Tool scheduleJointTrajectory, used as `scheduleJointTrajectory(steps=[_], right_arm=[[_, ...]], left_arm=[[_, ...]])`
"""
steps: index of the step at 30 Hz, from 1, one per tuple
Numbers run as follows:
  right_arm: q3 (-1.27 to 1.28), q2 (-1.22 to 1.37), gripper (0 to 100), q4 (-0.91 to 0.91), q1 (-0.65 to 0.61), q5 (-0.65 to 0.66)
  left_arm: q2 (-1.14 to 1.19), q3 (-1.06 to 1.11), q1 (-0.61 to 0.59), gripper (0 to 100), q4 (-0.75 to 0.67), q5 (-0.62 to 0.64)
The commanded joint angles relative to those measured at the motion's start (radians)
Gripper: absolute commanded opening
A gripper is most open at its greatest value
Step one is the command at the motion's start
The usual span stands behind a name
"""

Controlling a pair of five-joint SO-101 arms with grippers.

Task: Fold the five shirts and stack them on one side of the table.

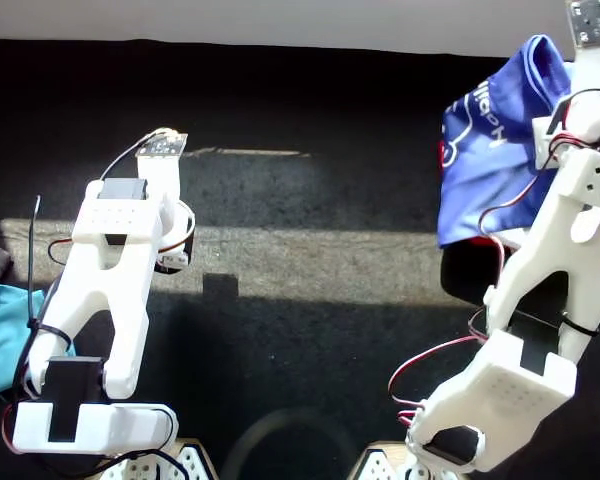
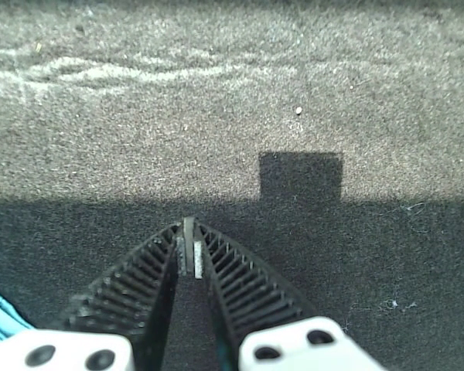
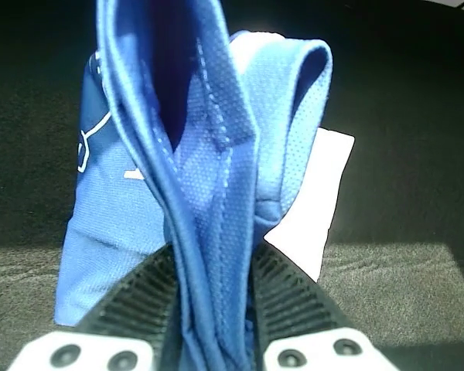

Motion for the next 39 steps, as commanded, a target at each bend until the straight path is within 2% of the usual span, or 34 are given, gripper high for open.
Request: scheduleJointTrajectory(steps=[1, 6, 13, 18, 24, 27, 31, 35, 39], right_arm=[[-0.013, 0.082, 0.6, -0.033, 0.039, 0.009], [-0.016, 0.239, 0.6, -0.101, 0.054, 0.071], [-0.016, 0.309, 0.6, -0.232, 0.102, 0.074], [-0.022, 0.312, 0.6, -0.246, 0.131, 0.144], [-0.03, 0.361, 0.7, -0.239, 0.134, 0.144], [-0.03, 0.364, 7.7, -0.242, 0.143, 0.141], [-0.085, 0.364, 19.7, -0.289, 0.173, 0.048], [-0.18, 0.371, 20.0, -0.329, 0.197, -0.06], [-0.196, 0.364, 19.9, -0.329, 0.189, -0.061]], left_arm=[[-0.036, -0.013, -0.008, 1, 0.0, -0.006], [-0.036, -0.013, -0.01, 1, 0.003, -0.006], [-0.036, -0.013, -0.01, 1, 0.0, -0.006], [-0.036, -0.013, -0.01, 1, 0.0, -0.006], [-0.036, -0.013, -0.01, 1, -0.002, -0.006], [-0.036, -0.013, -0.01, 1, 0.005, -0.006], [-0.036, -0.013, -0.01, 1, 0.006, -0.006], [-0.036, -0.013, -0.01, 1, 0.003, -0.006], [-0.036, -0.015, -0.01, 1, 0.0, -0.006]])
